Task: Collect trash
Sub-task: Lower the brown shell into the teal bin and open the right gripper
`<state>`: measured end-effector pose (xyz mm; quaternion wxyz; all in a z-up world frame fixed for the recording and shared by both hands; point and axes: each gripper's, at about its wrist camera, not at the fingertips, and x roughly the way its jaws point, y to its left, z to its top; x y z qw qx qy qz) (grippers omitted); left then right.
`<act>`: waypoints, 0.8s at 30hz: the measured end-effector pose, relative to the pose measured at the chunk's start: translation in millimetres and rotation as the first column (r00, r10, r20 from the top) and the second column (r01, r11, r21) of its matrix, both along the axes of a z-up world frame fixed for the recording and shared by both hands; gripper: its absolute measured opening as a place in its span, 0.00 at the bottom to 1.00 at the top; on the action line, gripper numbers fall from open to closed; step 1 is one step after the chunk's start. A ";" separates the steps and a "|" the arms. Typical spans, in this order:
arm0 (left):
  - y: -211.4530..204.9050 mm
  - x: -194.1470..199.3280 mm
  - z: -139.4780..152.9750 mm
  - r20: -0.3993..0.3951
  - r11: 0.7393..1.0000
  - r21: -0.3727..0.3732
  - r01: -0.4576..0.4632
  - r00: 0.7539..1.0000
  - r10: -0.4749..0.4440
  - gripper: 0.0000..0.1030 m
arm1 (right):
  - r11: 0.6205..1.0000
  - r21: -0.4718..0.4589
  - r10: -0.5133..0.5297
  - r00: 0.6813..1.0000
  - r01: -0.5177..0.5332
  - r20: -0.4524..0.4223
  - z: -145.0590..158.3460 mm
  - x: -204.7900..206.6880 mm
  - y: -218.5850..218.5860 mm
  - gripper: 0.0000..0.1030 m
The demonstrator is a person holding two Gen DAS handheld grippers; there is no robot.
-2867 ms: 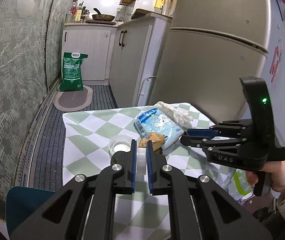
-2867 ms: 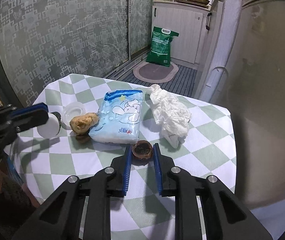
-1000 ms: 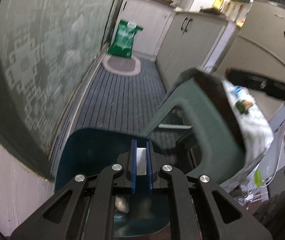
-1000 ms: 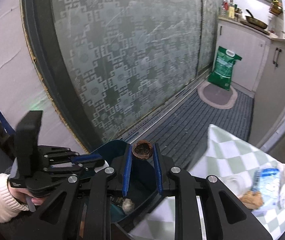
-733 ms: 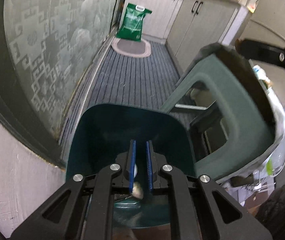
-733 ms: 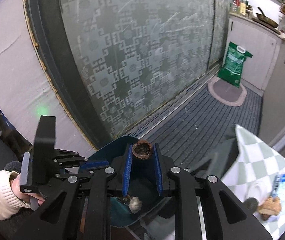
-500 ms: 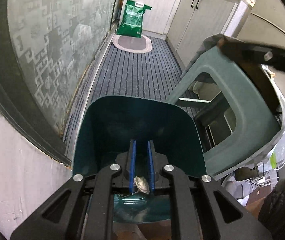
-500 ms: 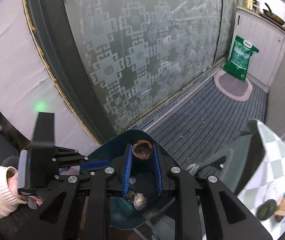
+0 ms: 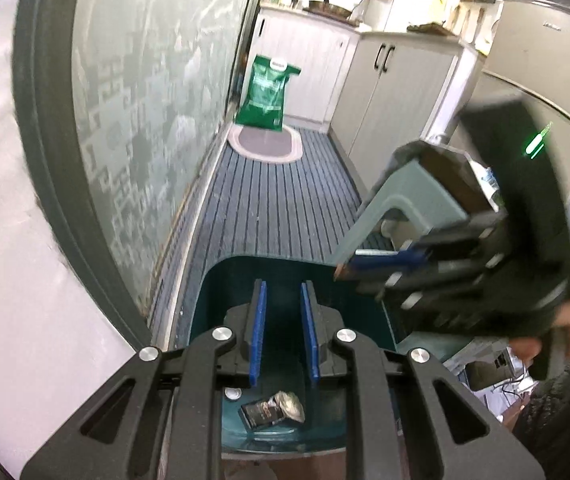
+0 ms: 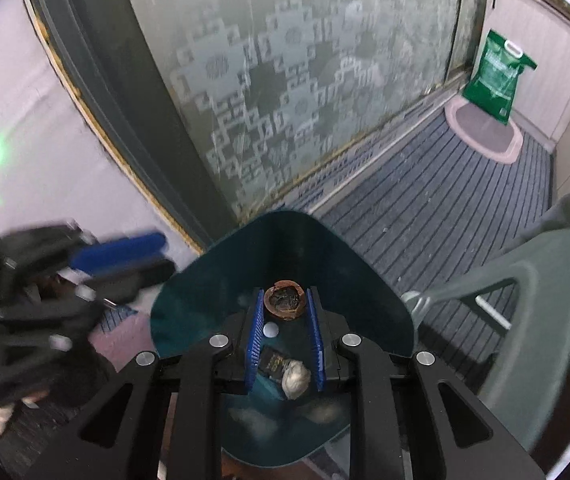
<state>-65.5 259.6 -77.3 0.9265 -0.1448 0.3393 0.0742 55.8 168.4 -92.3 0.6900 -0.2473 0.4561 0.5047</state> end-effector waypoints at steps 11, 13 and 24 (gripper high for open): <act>-4.3 -15.0 35.7 0.121 0.999 0.028 -0.021 0.992 0.017 0.17 | 0.983 -0.177 0.034 0.998 -0.042 -0.051 -55.4 -13.3 2.9 0.21; -4.7 -15.3 39.8 0.132 0.999 0.031 -0.026 0.991 0.022 0.17 | 0.978 -0.200 0.039 0.995 -0.057 -0.093 -61.8 -13.8 -1.3 0.22; -20.0 -9.6 64.4 0.210 0.998 0.054 -0.031 0.977 0.019 0.19 | 0.980 -0.186 0.050 0.995 -0.065 -0.084 -52.6 -21.8 -12.7 0.27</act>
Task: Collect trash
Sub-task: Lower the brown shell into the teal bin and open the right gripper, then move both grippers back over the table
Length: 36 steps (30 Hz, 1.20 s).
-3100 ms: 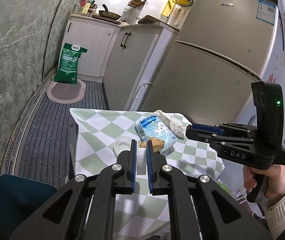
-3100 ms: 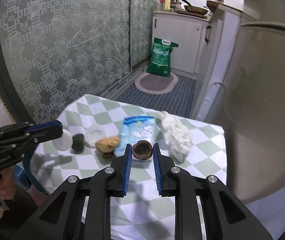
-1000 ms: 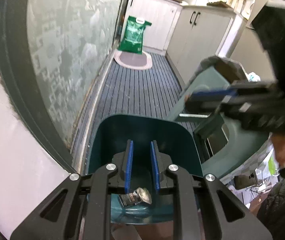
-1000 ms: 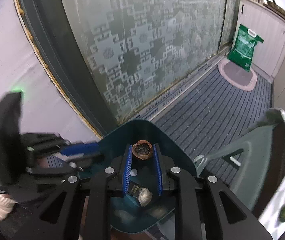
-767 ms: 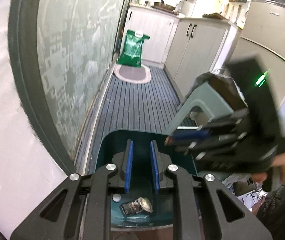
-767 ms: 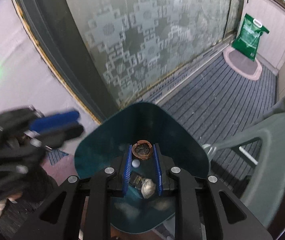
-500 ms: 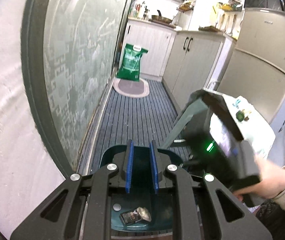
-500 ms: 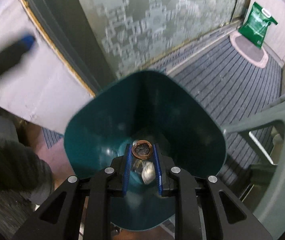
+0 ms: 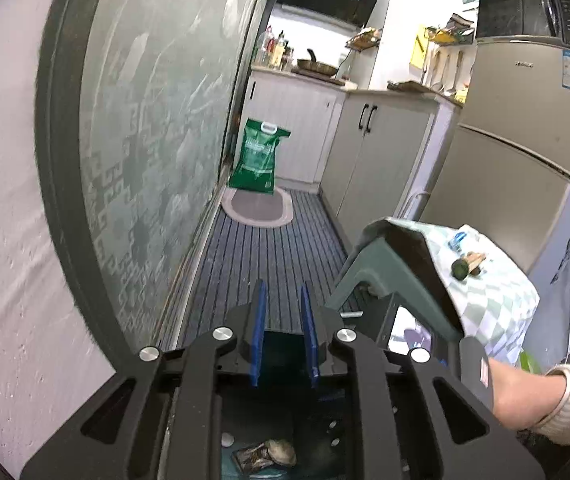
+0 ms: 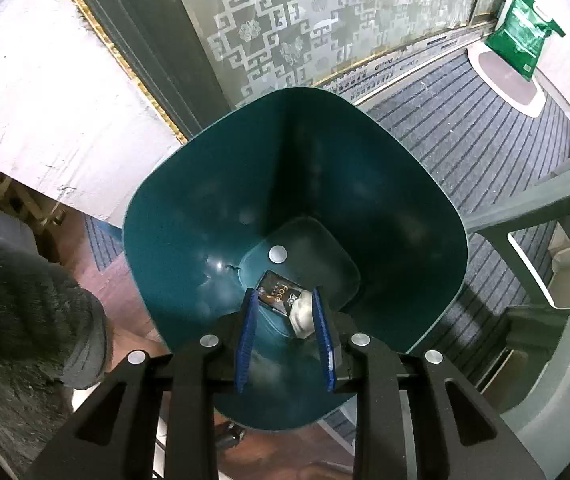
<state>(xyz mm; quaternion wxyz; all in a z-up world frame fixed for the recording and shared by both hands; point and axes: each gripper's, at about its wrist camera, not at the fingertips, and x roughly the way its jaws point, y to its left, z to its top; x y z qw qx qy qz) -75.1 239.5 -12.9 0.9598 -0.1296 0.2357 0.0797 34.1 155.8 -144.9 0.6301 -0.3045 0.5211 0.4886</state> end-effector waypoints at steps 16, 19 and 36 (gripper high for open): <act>-18.8 2.5 42.8 0.145 0.998 0.018 -0.058 0.988 0.055 0.42 | 0.928 0.372 0.028 0.998 -0.008 -0.048 112.1 -4.2 -42.3 0.36; -16.6 3.4 49.4 0.163 0.998 0.007 -0.070 0.984 0.068 0.44 | 0.923 0.384 0.015 1.000 -0.018 0.010 126.1 -7.8 -50.7 0.36; -103.3 77.5 35.0 0.049 0.992 0.041 0.117 0.992 -0.119 0.58 | 0.852 0.479 -0.326 0.930 0.213 0.167 182.7 81.0 -181.2 0.40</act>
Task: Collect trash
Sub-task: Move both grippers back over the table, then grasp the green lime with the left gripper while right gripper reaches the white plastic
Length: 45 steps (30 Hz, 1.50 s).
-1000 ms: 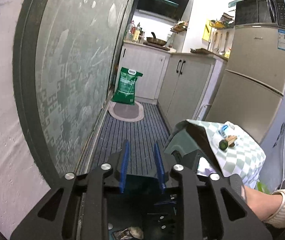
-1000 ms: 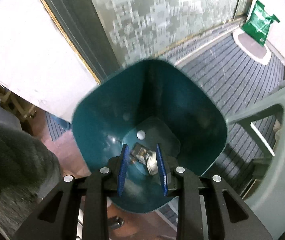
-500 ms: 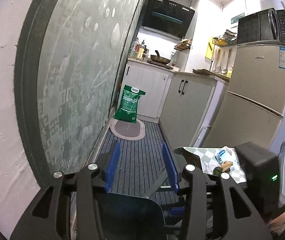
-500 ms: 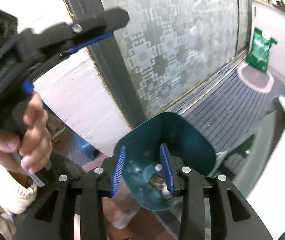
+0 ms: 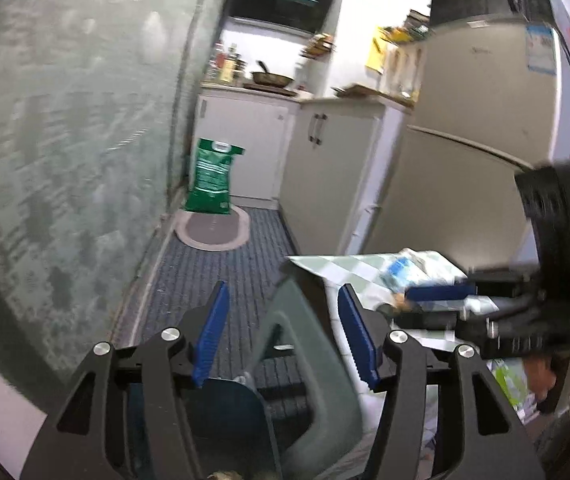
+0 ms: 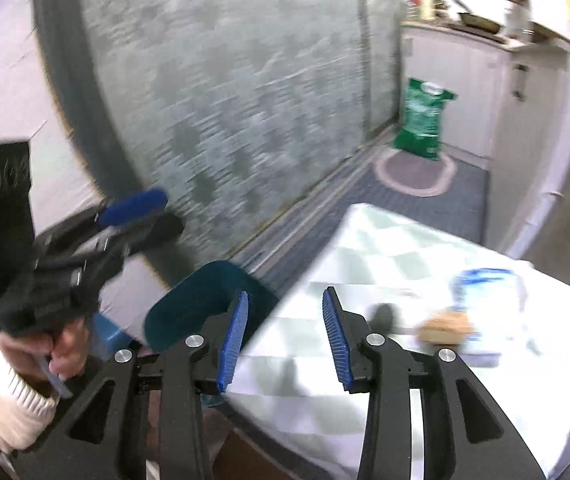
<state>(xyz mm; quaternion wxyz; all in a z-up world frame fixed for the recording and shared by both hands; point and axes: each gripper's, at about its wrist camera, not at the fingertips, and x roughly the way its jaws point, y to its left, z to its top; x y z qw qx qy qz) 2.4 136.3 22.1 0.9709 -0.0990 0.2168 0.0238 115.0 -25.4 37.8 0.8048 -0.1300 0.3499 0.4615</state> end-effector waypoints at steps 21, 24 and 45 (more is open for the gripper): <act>-108.3 106.2 -57.3 -0.200 0.981 0.122 0.154 0.972 -0.127 0.59 | 0.965 -0.014 -0.262 0.965 0.262 0.009 -18.7 64.8 -115.5 0.50; -111.1 116.4 -63.7 -0.219 0.982 0.113 0.155 0.967 -0.127 0.56 | 0.961 -0.020 -0.275 0.962 0.275 0.002 -25.8 71.4 -125.5 0.50; -97.3 98.7 -60.1 -0.199 0.986 0.056 0.155 0.970 -0.141 0.25 | 0.944 -0.079 -0.314 0.946 0.321 0.082 -36.1 90.7 -113.1 0.50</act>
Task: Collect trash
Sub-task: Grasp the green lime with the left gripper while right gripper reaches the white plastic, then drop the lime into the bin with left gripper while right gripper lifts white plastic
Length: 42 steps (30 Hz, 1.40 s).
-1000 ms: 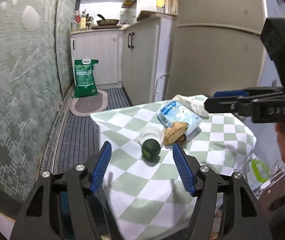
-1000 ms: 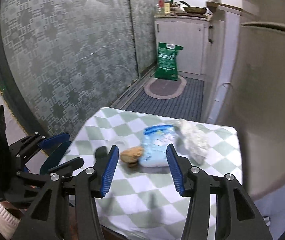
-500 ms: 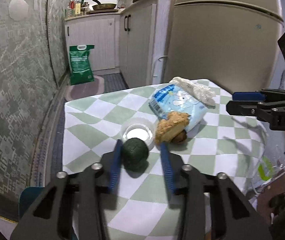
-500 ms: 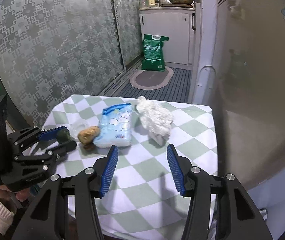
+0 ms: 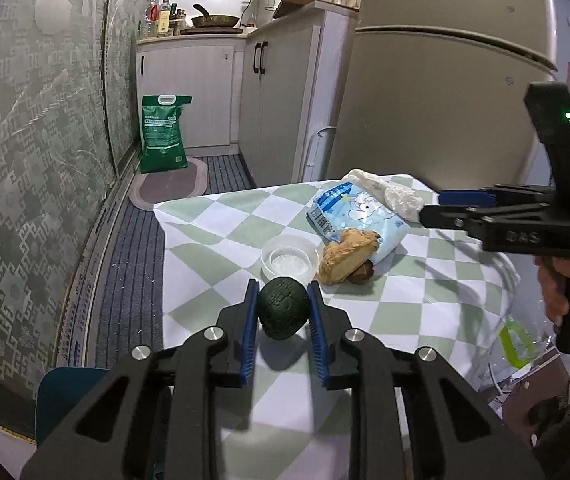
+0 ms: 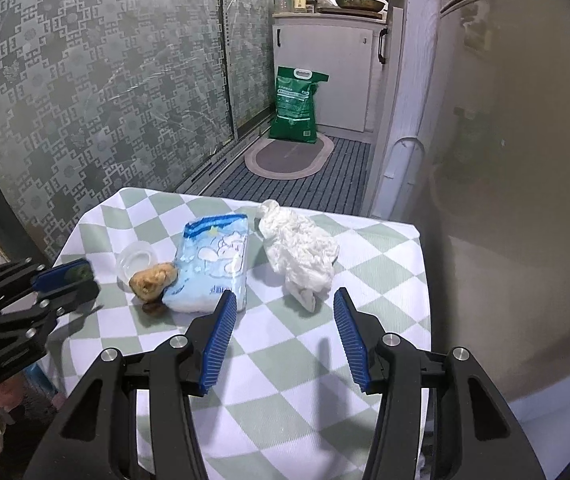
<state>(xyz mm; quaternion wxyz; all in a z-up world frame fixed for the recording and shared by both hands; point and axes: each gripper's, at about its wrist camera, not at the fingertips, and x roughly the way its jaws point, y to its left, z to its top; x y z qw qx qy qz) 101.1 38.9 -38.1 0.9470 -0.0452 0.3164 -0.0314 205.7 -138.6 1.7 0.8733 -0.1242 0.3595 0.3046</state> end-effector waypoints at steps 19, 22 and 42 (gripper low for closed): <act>66.3 -51.7 13.4 0.042 0.998 -0.048 -0.051 0.998 0.053 0.25 | 0.994 -0.090 -0.061 0.998 0.060 -0.015 -15.8 33.1 28.5 0.13; 83.0 -59.5 11.6 0.036 0.995 -0.060 -0.075 0.996 0.077 0.25 | 0.993 -0.100 -0.061 0.998 0.060 0.000 -10.7 31.3 31.6 0.10; 163.0 -97.5 -35.0 -0.137 0.973 -0.036 -0.226 0.966 0.219 0.25 | 0.981 0.055 0.182 0.980 -0.187 0.078 60.4 -54.5 126.5 0.09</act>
